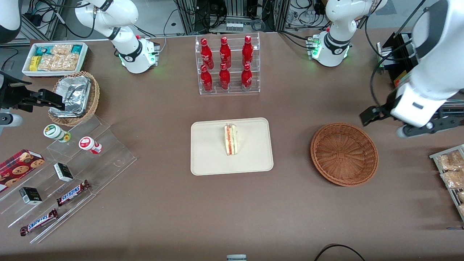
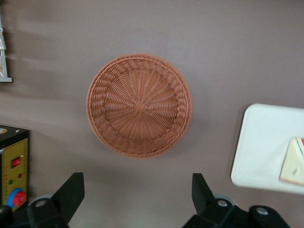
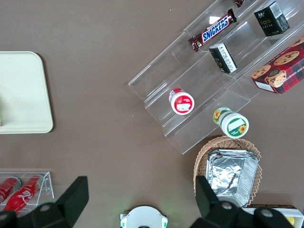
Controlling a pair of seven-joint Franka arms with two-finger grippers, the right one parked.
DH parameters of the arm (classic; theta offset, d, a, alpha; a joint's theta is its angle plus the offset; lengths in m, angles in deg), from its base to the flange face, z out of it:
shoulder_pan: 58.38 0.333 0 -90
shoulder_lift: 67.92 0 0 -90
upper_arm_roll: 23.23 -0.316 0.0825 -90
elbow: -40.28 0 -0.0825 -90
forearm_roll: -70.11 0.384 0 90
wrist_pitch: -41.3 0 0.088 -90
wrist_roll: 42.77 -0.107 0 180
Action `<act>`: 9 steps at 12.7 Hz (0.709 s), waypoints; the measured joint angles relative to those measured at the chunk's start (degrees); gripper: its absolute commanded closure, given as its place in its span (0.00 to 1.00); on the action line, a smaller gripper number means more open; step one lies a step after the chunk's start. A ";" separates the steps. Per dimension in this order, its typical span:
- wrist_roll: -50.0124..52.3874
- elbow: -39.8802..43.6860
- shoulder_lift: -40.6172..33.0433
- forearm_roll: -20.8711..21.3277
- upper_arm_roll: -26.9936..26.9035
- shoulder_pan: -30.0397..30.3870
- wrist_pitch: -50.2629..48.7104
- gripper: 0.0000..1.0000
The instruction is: Place sandwich from basket to tray
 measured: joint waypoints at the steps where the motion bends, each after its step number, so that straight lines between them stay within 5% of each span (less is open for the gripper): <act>1: -3.50 -0.82 -1.60 -1.07 -3.59 -1.54 -0.56 0.00; 6: -14.57 -5.65 -6.04 -2.33 -24.62 -16.90 -0.50 0.00; 9: -15.44 -4.25 -5.46 -2.64 -26.90 -19.45 0.89 0.00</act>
